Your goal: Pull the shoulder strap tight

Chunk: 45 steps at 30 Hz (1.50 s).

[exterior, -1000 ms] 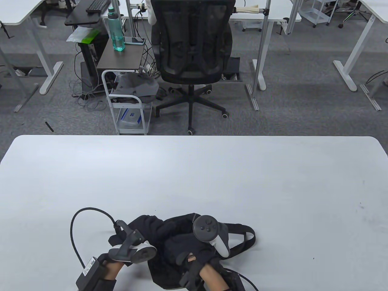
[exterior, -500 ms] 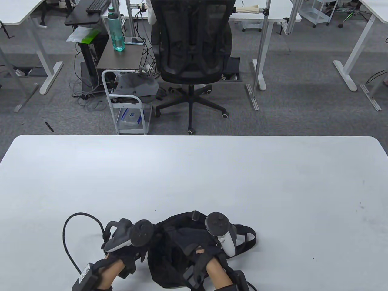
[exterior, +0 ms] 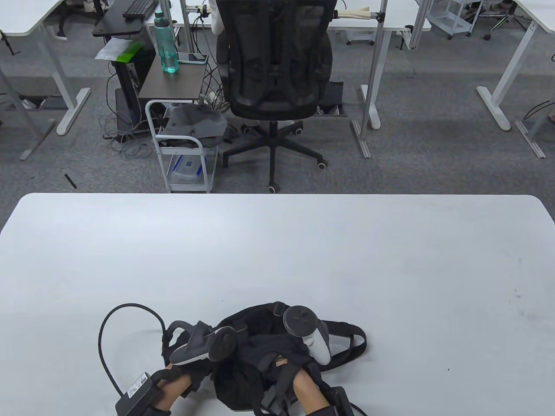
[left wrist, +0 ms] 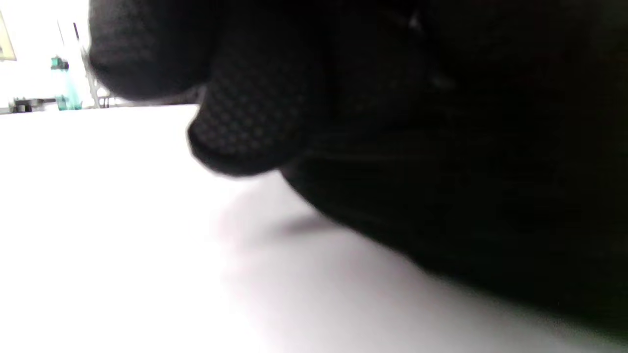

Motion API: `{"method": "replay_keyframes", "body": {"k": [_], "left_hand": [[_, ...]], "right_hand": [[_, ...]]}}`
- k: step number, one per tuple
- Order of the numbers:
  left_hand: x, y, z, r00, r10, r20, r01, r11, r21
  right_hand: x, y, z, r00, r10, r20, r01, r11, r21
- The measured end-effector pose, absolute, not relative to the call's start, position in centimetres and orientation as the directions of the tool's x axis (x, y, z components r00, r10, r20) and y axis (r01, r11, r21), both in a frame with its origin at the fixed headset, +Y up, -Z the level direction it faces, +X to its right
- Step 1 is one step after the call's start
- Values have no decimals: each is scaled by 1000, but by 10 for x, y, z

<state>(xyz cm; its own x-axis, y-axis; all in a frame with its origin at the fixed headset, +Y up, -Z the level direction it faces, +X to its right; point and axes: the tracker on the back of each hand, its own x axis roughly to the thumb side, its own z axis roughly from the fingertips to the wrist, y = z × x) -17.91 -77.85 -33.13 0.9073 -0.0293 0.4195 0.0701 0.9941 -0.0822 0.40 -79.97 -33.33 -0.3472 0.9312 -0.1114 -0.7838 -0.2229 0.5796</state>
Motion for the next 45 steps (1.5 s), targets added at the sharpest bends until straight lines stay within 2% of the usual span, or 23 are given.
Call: {"method": "replay_keyframes", "body": {"k": [6,11,17,19,24,29,37,40,42,45], "left_hand": [[-183,-783,-333,904,93,418,30,961,-277],[-181,-781,-331,898,90,431,43,956,-289],[-182,-781,-332,897,125,423,19,947,-320],[-182,-781,-332,897,129,422,15,946,-323],[-181,-781,-332,902,117,416,21,949,-314],[-181,-781,-332,907,101,409,29,954,-299],[-181,-783,-332,906,85,414,39,959,-282],[-181,-783,-333,907,88,411,38,957,-288],[-181,-783,-333,909,87,408,39,956,-291],[-180,-783,-332,912,59,407,60,960,-272]], "right_hand": [[0,-802,-333,-358,928,-102,-763,-228,604],[-6,-805,-331,-351,932,-94,-729,-209,651],[-9,-806,-332,-310,946,-92,-748,-183,638],[-6,-805,-332,-258,961,-102,-777,-143,613],[0,-804,-331,-26,980,-198,-840,86,536],[16,-792,-334,161,965,-205,-824,246,510],[29,-774,-334,297,951,-86,-834,302,462],[31,-770,-334,297,954,-36,-830,277,483],[32,-767,-332,288,957,-44,-837,274,474],[32,-767,-325,271,942,-195,-821,333,464]]}}
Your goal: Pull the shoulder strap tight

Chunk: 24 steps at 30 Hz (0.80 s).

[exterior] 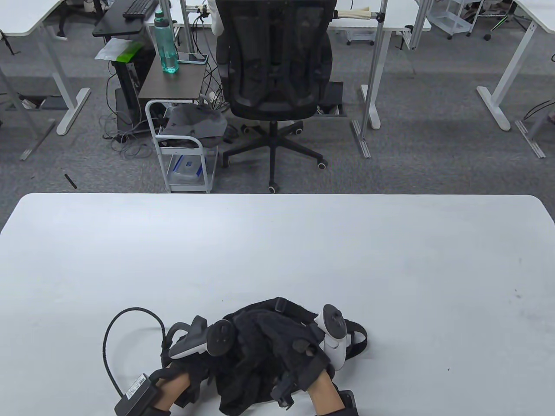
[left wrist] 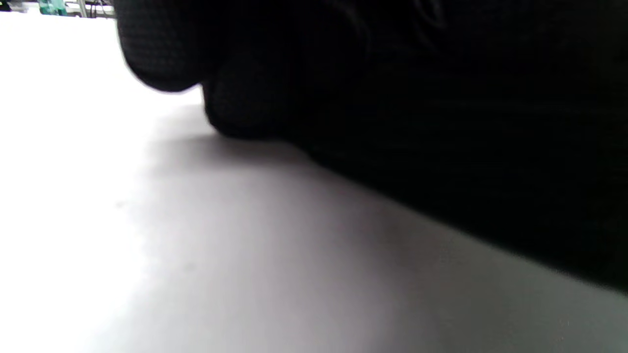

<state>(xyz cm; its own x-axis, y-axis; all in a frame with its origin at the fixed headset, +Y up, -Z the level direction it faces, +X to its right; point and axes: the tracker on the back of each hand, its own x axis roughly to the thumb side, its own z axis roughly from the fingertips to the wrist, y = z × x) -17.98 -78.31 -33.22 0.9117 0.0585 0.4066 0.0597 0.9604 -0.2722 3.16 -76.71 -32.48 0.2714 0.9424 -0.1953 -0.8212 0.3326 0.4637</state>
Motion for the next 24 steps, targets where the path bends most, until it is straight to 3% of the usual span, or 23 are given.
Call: {"method": "replay_keyframes", "body": {"k": [2,6,15,21,24], "left_hand": [[-179,-783,-332,913,50,404,67,961,-270],[-179,-784,-332,914,29,404,87,960,-267],[-181,-785,-334,918,35,395,79,960,-269],[-183,-785,-335,921,46,386,68,958,-277],[-184,-785,-336,923,53,381,61,958,-280]], "right_hand": [[33,-766,-325,213,942,-258,-778,323,539],[41,-757,-325,158,964,-214,-685,262,679],[51,-738,-328,427,904,14,-691,316,651],[49,-738,-327,499,867,11,-670,378,639],[49,-738,-325,527,848,-57,-633,436,640]]}}
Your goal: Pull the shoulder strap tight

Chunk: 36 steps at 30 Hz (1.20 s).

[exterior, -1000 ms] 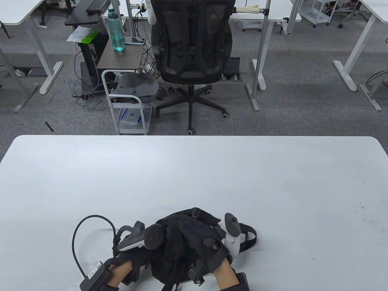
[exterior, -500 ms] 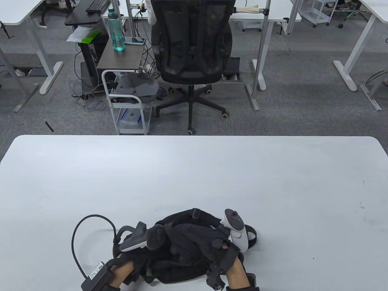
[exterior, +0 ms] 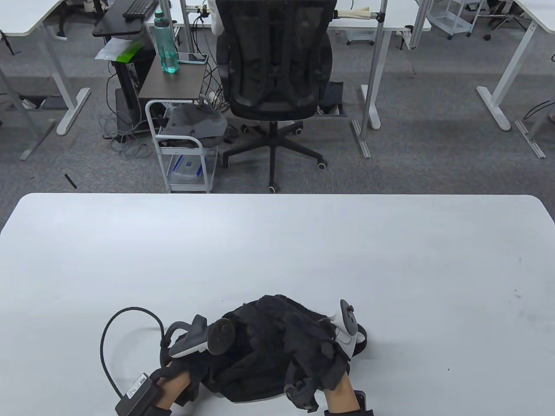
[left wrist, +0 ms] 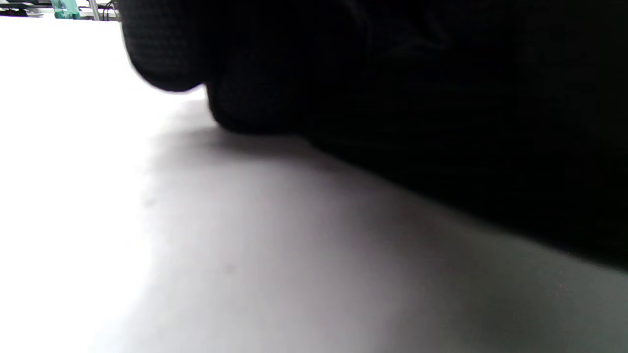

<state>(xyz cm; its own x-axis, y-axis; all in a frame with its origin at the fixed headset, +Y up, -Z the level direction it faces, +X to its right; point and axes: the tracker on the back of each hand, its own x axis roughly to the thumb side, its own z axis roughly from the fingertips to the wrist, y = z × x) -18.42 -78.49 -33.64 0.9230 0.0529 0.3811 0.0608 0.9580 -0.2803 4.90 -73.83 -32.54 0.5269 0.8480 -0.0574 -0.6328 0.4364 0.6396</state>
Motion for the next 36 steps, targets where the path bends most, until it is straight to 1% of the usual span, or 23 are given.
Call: {"method": "replay_keyframes", "body": {"k": [2,4,5,7,8,9,11,13,15,16,19,20,21,22,23,25,26,28,31,32,34,35,36], "left_hand": [[-184,-785,-336,922,60,382,54,958,-281],[-184,-784,-336,922,51,383,63,958,-279],[-184,-784,-337,920,58,387,57,958,-280],[-183,-785,-336,919,44,392,71,959,-275],[-183,-784,-336,917,37,396,77,961,-267],[-183,-784,-336,916,31,400,81,962,-260],[-183,-784,-336,914,34,405,80,962,-261],[-183,-784,-337,915,41,402,76,960,-271],[-184,-785,-338,915,45,400,75,958,-278],[-185,-785,-339,915,49,400,72,956,-283],[-186,-786,-340,915,51,401,70,957,-282],[-186,-786,-340,914,48,403,73,957,-281],[-186,-787,-340,915,49,402,73,956,-283],[-185,-787,-340,915,45,400,77,956,-284],[-185,-788,-341,915,41,402,82,955,-285],[-185,-788,-341,916,40,400,84,954,-288],[-185,-789,-342,916,43,400,81,954,-287],[-186,-789,-342,915,48,399,75,955,-288],[-187,-790,-343,917,52,396,72,954,-291],[-187,-789,-343,917,54,395,68,955,-289],[-187,-790,-344,919,61,389,62,953,-296],[-187,-790,-344,919,72,388,52,953,-300],[-187,-791,-345,921,70,383,54,951,-305]], "right_hand": [[47,-742,-326,568,812,-133,-555,498,667],[47,-741,-327,631,765,-128,-529,546,650],[47,-739,-326,612,781,-121,-553,533,641],[50,-735,-327,622,783,2,-576,456,678],[51,-734,-328,621,783,32,-599,448,664],[53,-735,-328,627,777,49,-619,459,637],[58,-734,-329,673,738,54,-600,501,624],[59,-735,-330,666,743,67,-603,484,634],[58,-734,-328,696,718,11,-537,510,673],[56,-734,-327,723,690,-47,-480,549,684],[56,-739,-328,778,619,-108,-437,656,615],[58,-742,-328,799,584,-143,-411,704,579],[59,-743,-329,847,506,-161,-343,753,562],[59,-743,-330,852,495,-168,-330,759,561],[60,-741,-329,843,510,-170,-328,739,589],[62,-734,-328,812,575,-99,-386,656,648],[63,-729,-326,775,632,-24,-460,589,664],[62,-726,-325,757,653,16,-488,549,679],[59,-725,-322,791,608,-67,-396,593,701],[57,-728,-322,824,558,-98,-348,636,688],[53,-732,-321,859,465,-213,-248,743,621],[51,-733,-321,868,445,-222,-232,757,611],[51,-732,-320,856,476,-203,-264,739,619]]}}
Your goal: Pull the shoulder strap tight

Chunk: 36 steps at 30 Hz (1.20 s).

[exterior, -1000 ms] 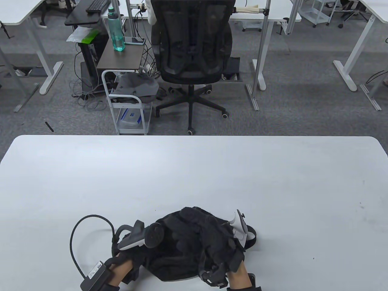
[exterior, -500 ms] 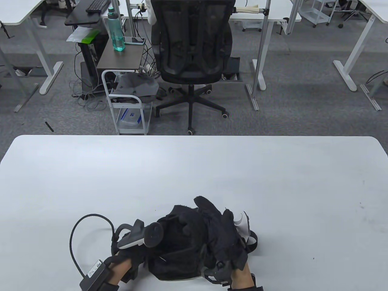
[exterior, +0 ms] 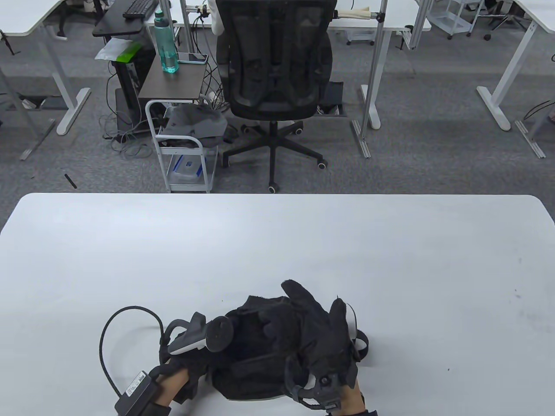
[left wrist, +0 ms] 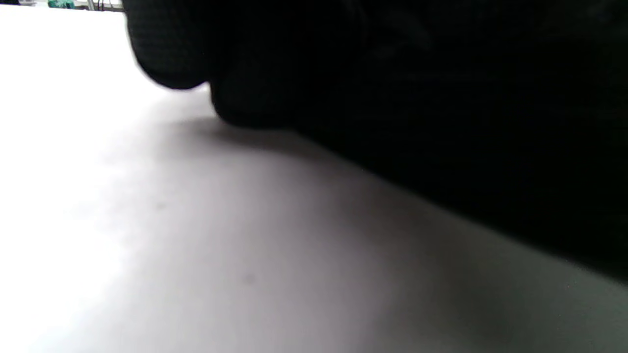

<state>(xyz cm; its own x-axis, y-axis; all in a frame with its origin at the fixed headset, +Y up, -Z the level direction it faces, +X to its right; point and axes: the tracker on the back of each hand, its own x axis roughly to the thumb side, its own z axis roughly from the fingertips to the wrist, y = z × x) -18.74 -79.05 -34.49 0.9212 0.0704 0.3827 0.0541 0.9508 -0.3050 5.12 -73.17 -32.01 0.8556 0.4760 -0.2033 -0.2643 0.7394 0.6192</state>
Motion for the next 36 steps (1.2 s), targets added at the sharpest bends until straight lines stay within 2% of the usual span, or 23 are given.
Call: {"method": "replay_keyframes", "body": {"k": [2,6,10,13,15,16,17,20,22,24,25,26,28,30,32,34,36], "left_hand": [[-187,-791,-345,921,57,385,67,952,-300],[-185,-792,-346,921,49,387,73,952,-296],[-186,-792,-361,931,64,360,57,947,-316],[-190,-792,-381,938,92,334,38,931,-363],[-197,-794,-400,946,124,298,10,911,-412],[-199,-794,-406,947,137,289,-1,905,-426],[-202,-796,-415,950,157,269,-23,897,-442],[-208,-800,-434,952,209,222,-85,881,-465],[-209,-802,-444,954,217,208,-97,878,-469],[-206,-803,-453,956,187,225,-63,882,-467],[-204,-803,-454,954,177,240,-48,886,-461],[-203,-803,-456,953,163,254,-32,890,-454],[-201,-805,-456,952,163,260,-31,894,-447],[-202,-806,-454,949,161,272,-32,905,-423],[-204,-806,-450,944,175,281,-50,915,-400],[-205,-804,-447,939,191,286,-70,920,-386],[-208,-796,-442,935,211,286,-104,932,-348]], "right_hand": [[52,-724,-319,855,507,-109,-321,682,657],[52,-717,-315,793,608,-32,-409,570,712],[39,-714,-307,755,630,-179,-300,576,761],[32,-717,-304,671,725,-157,-375,514,772],[31,-722,-304,599,778,-189,-460,528,714],[30,-724,-306,573,800,-179,-473,501,725],[31,-728,-307,485,850,-204,-501,462,732],[29,-736,-309,355,909,-220,-538,391,746],[22,-742,-309,254,951,-179,-559,295,775],[3,-751,-303,-5,992,-127,-532,105,840],[-3,-753,-301,-77,992,-102,-502,50,863],[-12,-758,-297,-214,976,-49,-456,-56,888],[-25,-766,-292,-363,930,54,-383,-201,902],[-37,-775,-288,-460,881,108,-344,-289,894],[-41,-776,-287,-498,854,149,-355,-358,864],[-44,-769,-288,-498,825,267,-366,-479,798],[-41,-751,-290,-484,753,446,-420,-647,636]]}}
